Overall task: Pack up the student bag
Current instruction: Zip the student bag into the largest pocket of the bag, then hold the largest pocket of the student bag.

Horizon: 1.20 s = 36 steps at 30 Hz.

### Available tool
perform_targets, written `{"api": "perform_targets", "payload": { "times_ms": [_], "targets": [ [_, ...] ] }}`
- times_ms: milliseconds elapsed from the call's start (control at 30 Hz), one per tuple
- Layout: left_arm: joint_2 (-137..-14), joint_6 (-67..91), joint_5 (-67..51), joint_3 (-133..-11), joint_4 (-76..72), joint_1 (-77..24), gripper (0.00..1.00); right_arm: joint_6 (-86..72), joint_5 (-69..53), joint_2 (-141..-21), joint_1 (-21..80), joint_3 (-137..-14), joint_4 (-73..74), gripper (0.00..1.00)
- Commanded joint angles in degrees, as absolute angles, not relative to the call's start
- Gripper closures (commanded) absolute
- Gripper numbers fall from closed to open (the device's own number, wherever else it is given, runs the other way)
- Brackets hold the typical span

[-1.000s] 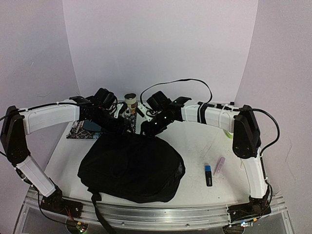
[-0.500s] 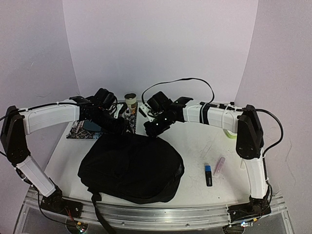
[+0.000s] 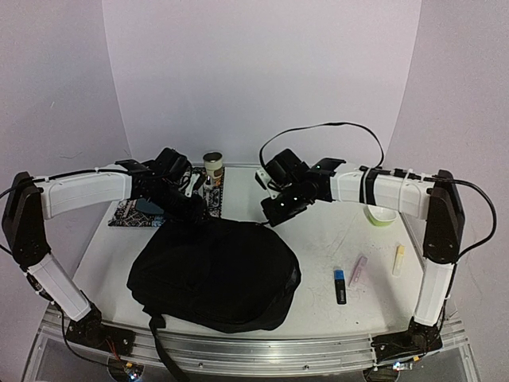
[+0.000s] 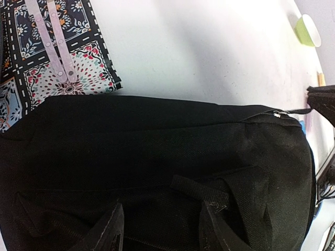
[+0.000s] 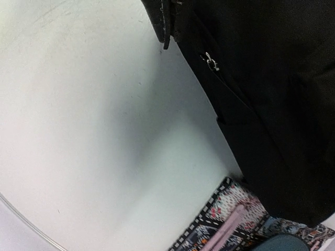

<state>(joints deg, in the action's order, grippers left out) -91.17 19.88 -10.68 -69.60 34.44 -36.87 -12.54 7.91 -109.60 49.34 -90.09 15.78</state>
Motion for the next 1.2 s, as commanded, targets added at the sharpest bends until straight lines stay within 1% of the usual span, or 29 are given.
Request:
{"api": "perform_targets", "payload": {
  "times_ms": [0,67,267,467,600,833,1167],
  "targets": [
    [-92.0,21.1,-8.8,-69.0,37.6,-35.5,0.51,-17.1,12.9,-101.6,47.7,-84.3,17.9,1.0],
    [-92.3,20.7,-9.7,-70.2,37.7,-35.3,0.5,-17.0,11.4,-99.9,47.7,-82.2,16.4,1.0],
    [-94.5,15.0,-15.2,-78.6,37.6,-35.3,0.41,-15.1,4.2,-98.4,47.6,-80.5,11.0,1.0],
    [-99.4,7.8,-21.2,-87.2,37.6,-35.3,0.32,-13.7,1.9,-98.9,47.6,-81.7,9.1,1.0],
    [-103.1,3.7,-26.5,-91.2,37.6,-35.3,0.28,-13.6,1.1,-99.0,47.7,-82.2,8.6,1.0],
    [-109.9,-2.3,-32.6,-95.3,37.6,-35.5,0.26,-14.1,1.1,-98.8,47.7,-81.8,7.9,1.0],
    [-116.2,-8.8,-39.6,-97.0,37.6,-35.8,0.26,-15.2,0.5,-99.4,47.7,-82.3,7.0,1.0]
  ]
}}
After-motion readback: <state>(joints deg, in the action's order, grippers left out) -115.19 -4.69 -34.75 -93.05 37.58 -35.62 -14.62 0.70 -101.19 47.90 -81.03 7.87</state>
